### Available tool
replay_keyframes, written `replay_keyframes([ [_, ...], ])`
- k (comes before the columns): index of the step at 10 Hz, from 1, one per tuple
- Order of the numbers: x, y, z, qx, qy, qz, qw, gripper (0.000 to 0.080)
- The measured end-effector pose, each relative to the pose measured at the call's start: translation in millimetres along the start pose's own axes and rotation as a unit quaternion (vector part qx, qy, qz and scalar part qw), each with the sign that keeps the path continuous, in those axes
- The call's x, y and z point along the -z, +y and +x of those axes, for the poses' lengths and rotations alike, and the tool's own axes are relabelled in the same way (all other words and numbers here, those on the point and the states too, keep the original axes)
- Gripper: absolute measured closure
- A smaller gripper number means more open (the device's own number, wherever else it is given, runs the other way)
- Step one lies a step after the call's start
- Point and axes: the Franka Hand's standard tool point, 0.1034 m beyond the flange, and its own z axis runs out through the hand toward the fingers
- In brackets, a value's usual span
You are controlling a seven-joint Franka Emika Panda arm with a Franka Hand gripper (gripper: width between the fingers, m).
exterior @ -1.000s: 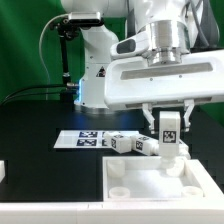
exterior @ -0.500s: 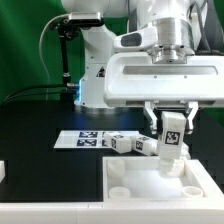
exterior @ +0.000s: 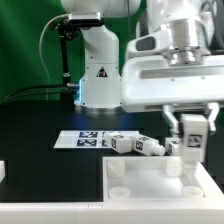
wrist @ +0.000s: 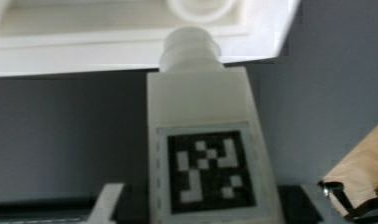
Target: Assemble one leg
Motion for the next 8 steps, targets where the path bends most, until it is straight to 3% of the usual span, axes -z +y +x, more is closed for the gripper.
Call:
replay_keyframes([
  [4, -11.3, 2.7, -14.8, 0.008, -0.006, -0.006, 1.000, 0.0514],
  [8, -17.7, 10.5, -19.3, 0.009, -0.003, -0.012, 1.000, 0.0514],
])
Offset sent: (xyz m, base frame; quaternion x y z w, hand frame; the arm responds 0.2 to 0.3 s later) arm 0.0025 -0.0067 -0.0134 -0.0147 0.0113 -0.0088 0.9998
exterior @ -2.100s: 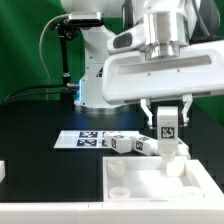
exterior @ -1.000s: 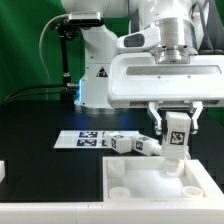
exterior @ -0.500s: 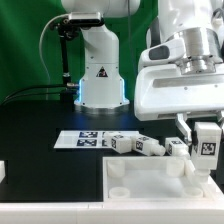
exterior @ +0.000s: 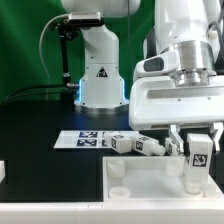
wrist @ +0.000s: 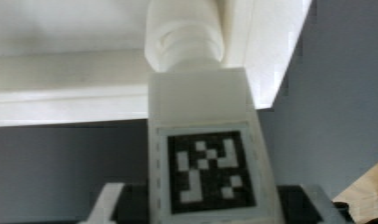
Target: Assemble one leg
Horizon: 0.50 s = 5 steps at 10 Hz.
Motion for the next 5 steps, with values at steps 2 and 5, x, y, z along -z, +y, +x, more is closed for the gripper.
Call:
replay_keyframes([
  [2, -5.0, 0.9, -4.5, 0.001, -0.005, -0.002, 1.000, 0.0514],
  [5, -10.8, 3.4, -11.8, 0.002, -0.009, -0.005, 1.000, 0.0514],
])
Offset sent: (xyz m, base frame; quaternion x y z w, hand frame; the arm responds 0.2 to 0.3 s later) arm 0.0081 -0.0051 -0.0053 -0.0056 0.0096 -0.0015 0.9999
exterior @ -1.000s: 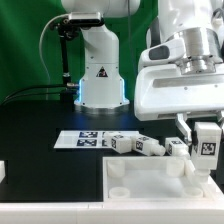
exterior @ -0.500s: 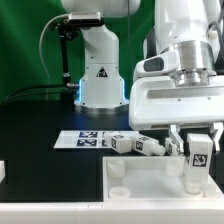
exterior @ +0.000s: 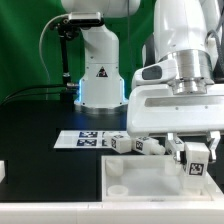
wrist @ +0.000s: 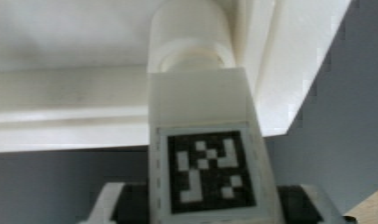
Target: Assemble one leg
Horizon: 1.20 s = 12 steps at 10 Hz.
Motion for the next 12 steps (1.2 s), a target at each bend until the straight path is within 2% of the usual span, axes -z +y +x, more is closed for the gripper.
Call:
replay_keyframes([
  [4, -0.6, 1.1, 0.3, 0.006, 0.000, -0.001, 1.000, 0.0514],
  [5, -1.6, 1.2, -1.8, 0.006, -0.004, -0.001, 1.000, 0.0406],
  [6, -1.6, 1.3, -2.1, 0.006, -0.005, -0.001, 1.000, 0.0406],
  [7, -2.5, 2.9, -5.5, 0.004, -0.026, -0.003, 1.000, 0.0270],
  [8, 6.1, 5.0, -3.1, -0.004, -0.077, -0.004, 0.997, 0.0175],
  [9, 13.1, 7.1, 5.2, -0.008, -0.087, -0.006, 0.996, 0.0157],
  [10, 12.0, 10.4, 3.4, -0.013, -0.112, -0.009, 0.994, 0.0157],
  [11, 12.8, 12.7, 0.0, -0.030, -0.180, -0.008, 0.983, 0.0157],
  [12, 13.9, 11.5, 5.1, -0.050, -0.218, -0.008, 0.975, 0.0151],
])
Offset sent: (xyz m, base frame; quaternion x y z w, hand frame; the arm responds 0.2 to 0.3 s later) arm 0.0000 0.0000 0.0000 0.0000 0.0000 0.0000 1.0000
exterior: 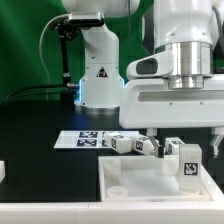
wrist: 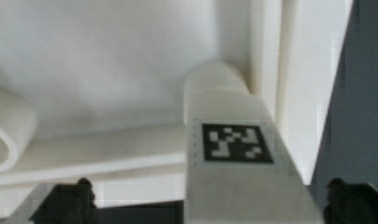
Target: Assemble one leg
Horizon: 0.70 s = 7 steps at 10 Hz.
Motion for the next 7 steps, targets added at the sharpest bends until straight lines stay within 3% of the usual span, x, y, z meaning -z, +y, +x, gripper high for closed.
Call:
replay_keyframes([
  [2, -2.7, -2.2, -3.8, -0.017, -0.063, 0.001, 0.998, 0.0151],
  [4, -5.6, -9.4, 4.6, -0.026, -0.038, 0.005, 0.999, 0.0151],
  [6, -8.7, -7.6, 2.1, -0.040, -0.031, 0.003, 0.999, 0.0151],
  [7, -8.8, -7.2, 2.3, -0.040, -0.030, 0.003, 0.999, 0.0244],
])
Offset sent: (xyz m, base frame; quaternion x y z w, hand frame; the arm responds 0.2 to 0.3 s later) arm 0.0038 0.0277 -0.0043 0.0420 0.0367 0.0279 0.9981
